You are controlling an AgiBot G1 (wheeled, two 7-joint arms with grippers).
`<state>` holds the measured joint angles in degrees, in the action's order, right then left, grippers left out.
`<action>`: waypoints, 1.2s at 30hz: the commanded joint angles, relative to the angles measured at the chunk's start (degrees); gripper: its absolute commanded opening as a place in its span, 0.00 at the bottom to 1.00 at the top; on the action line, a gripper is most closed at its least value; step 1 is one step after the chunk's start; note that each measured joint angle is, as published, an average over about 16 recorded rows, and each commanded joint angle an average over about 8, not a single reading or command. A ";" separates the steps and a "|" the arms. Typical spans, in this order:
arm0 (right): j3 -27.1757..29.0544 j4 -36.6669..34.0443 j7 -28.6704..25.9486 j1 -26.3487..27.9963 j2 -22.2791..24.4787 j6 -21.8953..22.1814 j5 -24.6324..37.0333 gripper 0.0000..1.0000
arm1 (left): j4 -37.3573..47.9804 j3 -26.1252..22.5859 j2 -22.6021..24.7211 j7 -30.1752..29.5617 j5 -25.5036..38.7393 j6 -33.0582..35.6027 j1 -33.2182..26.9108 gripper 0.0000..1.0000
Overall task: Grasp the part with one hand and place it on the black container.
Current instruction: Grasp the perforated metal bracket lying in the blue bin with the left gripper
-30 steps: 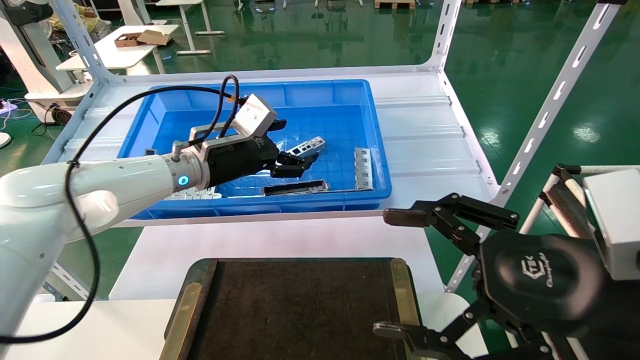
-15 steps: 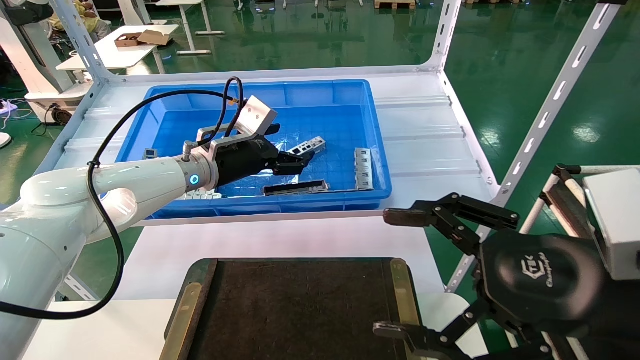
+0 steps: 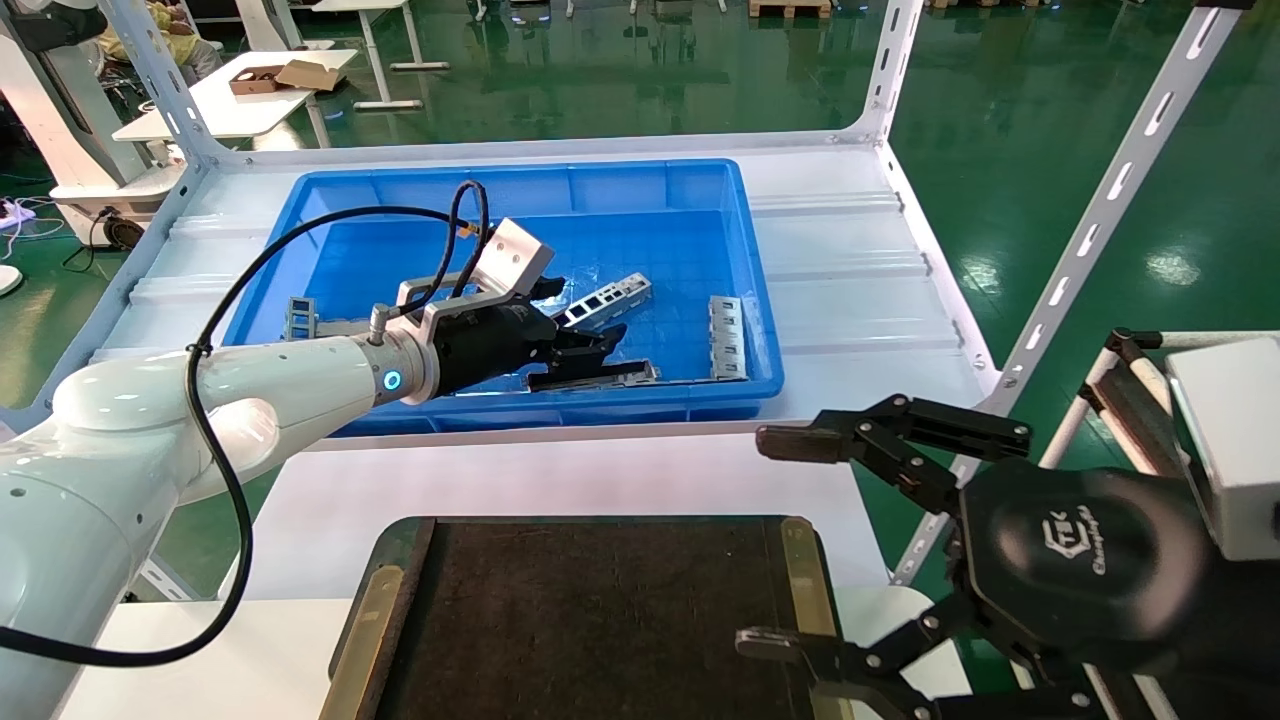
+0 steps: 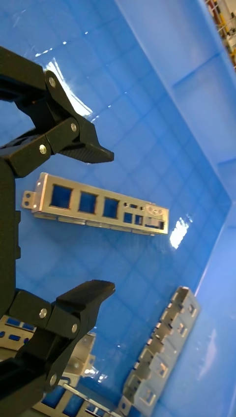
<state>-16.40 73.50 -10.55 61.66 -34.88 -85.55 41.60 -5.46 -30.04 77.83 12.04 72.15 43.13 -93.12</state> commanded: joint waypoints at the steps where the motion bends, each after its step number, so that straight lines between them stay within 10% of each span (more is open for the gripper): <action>1: -0.01 0.00 0.00 0.00 0.00 0.00 -0.01 0.00 | -0.10 -0.32 0.00 -0.41 0.03 -0.30 0.21 0.00; 36: -0.14 0.00 0.07 0.03 0.06 0.06 -0.10 0.00 | -2.75 -3.34 -0.15 -1.98 -4.63 -3.16 0.92 0.00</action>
<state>-16.54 73.50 -10.47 61.69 -34.82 -85.49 41.51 -8.24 -33.25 77.64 10.24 67.41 40.04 -92.36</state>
